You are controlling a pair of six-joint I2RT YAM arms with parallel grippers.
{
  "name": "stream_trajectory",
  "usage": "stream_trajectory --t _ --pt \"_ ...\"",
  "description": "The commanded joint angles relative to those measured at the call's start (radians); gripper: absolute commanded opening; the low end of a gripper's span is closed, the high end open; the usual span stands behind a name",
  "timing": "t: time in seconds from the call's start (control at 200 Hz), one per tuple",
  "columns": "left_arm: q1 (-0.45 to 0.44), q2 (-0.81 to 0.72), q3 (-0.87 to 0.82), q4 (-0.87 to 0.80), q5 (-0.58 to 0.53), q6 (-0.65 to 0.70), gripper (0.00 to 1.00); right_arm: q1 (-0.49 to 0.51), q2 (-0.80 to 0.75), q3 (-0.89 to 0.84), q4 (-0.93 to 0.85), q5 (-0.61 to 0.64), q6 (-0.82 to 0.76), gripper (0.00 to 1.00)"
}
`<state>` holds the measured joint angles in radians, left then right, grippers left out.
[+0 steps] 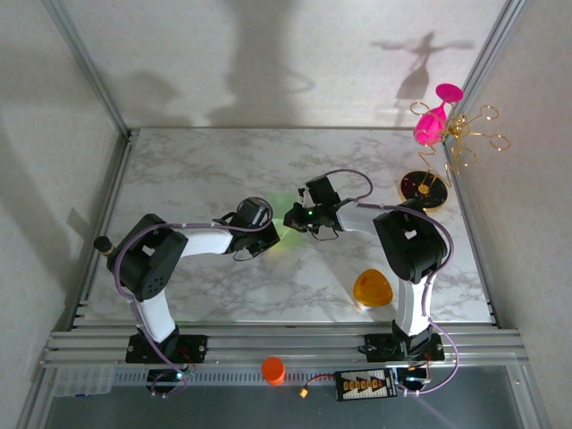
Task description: Fold a paper plane with a square sheet of paper (pick it up from the middle)
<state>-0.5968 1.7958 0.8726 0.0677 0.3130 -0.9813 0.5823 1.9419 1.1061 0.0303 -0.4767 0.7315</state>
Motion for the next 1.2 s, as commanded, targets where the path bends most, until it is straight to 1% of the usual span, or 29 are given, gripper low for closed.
stream_trajectory --t 0.0,0.15,0.36,0.511,0.696,0.861,0.941,1.071,1.197 --pt "-0.008 0.009 -0.035 -0.068 -0.038 -0.007 0.00 0.013 0.019 -0.002 -0.032 -0.037 -0.030 0.01" --pt "-0.008 0.007 -0.036 -0.066 -0.038 -0.004 0.00 0.022 0.061 0.028 -0.053 -0.070 -0.046 0.01" --pt "-0.008 0.002 -0.040 -0.077 -0.047 -0.005 0.00 0.028 0.092 0.034 -0.069 -0.080 -0.054 0.01" --pt "-0.008 0.007 -0.046 -0.093 -0.051 -0.001 0.00 0.023 0.106 0.059 -0.113 -0.035 -0.080 0.01" --pt "-0.003 0.010 -0.070 -0.142 -0.068 0.015 0.00 -0.047 0.125 0.098 -0.122 0.027 -0.090 0.01" --pt "0.003 0.009 -0.105 -0.140 -0.068 0.012 0.00 -0.141 0.191 0.167 -0.142 0.009 -0.150 0.01" --pt "0.003 0.007 -0.107 -0.137 -0.066 0.012 0.00 -0.181 0.207 0.199 -0.168 0.028 -0.182 0.02" --pt "0.003 -0.001 -0.090 -0.126 -0.055 0.023 0.00 -0.199 0.160 0.201 -0.163 0.045 -0.194 0.02" --pt "0.000 -0.013 -0.033 -0.137 -0.038 0.061 0.00 -0.189 0.039 0.131 -0.088 0.029 -0.179 0.02"
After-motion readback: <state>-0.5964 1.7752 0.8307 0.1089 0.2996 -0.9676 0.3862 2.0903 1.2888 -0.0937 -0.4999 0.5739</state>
